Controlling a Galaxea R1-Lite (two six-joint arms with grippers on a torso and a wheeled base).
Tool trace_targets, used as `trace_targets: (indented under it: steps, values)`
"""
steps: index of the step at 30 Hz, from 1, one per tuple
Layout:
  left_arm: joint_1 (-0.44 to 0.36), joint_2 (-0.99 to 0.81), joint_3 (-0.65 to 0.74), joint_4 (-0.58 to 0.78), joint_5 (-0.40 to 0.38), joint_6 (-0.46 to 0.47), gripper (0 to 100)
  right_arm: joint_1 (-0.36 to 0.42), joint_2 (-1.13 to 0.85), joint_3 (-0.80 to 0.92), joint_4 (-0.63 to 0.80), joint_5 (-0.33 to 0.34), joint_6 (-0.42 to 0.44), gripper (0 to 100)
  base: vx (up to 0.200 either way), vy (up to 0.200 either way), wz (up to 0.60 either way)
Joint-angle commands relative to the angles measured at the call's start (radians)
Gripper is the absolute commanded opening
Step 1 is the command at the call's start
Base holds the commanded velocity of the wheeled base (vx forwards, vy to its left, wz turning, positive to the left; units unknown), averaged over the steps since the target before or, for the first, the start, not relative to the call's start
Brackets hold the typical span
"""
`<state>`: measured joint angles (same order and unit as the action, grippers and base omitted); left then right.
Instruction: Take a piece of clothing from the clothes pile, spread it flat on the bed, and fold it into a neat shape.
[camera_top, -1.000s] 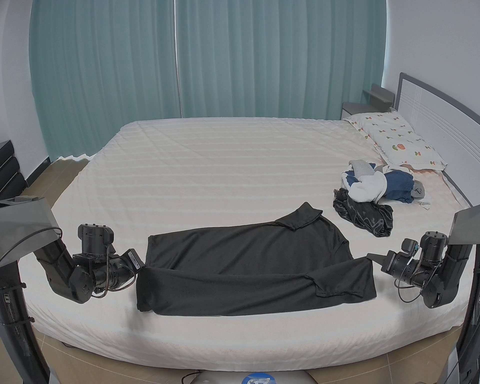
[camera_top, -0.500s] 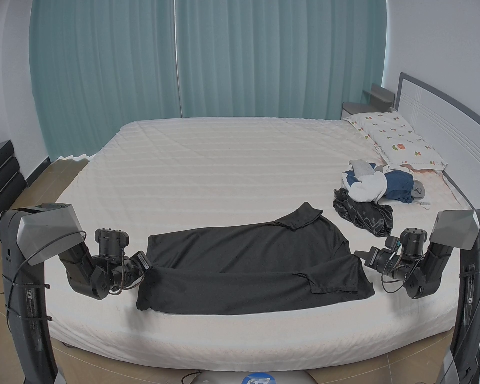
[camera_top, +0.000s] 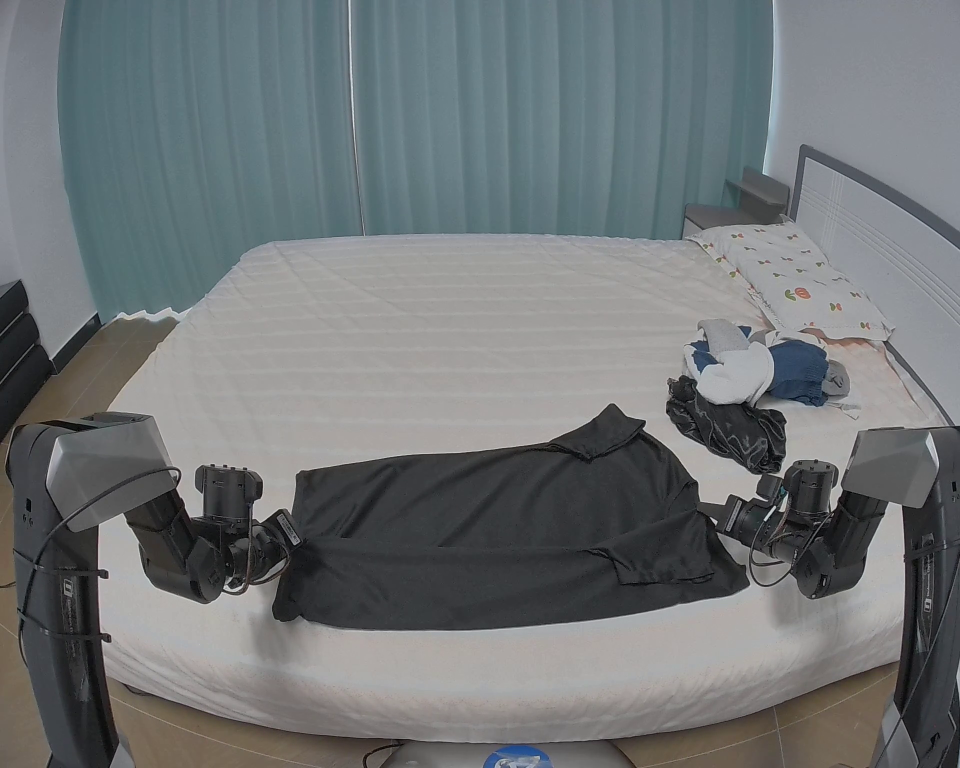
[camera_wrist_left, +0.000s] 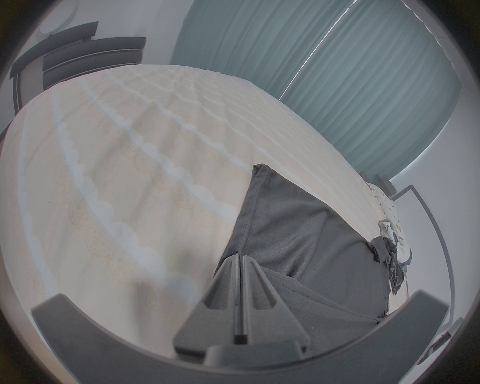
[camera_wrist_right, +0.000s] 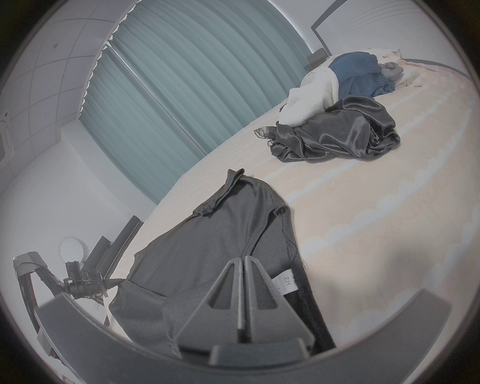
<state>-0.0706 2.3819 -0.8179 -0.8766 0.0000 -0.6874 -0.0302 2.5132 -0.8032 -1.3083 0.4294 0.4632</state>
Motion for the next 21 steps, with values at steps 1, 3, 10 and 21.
trace_targets:
  steps: [1, 3, 10, 21]
  values:
    - [0.0, 0.011, -0.001, -0.002, 0.006, -0.001, 0, 0.01, 0.007, -0.014, -0.009, 0.0, 0.003, 0, 0.0, 0.0, 0.0]
    - [0.0, 0.013, -0.001, -0.002, 0.006, -0.001, 0, 0.015, 0.007, -0.016, -0.008, 0.0, 0.003, 0, 0.0, 0.0, 0.0]
    - [0.0, 0.013, -0.001, -0.002, 0.008, -0.001, 0, 0.029, 0.029, -0.042, 0.0, -0.009, 0.003, 0, 0.0, 0.0, 0.0]
    - [0.0, 0.011, -0.001, 0.002, 0.006, -0.009, 100, 0.024, 0.058, -0.057, -0.012, -0.044, 0.005, 100, 0.0, 0.0, 0.0]
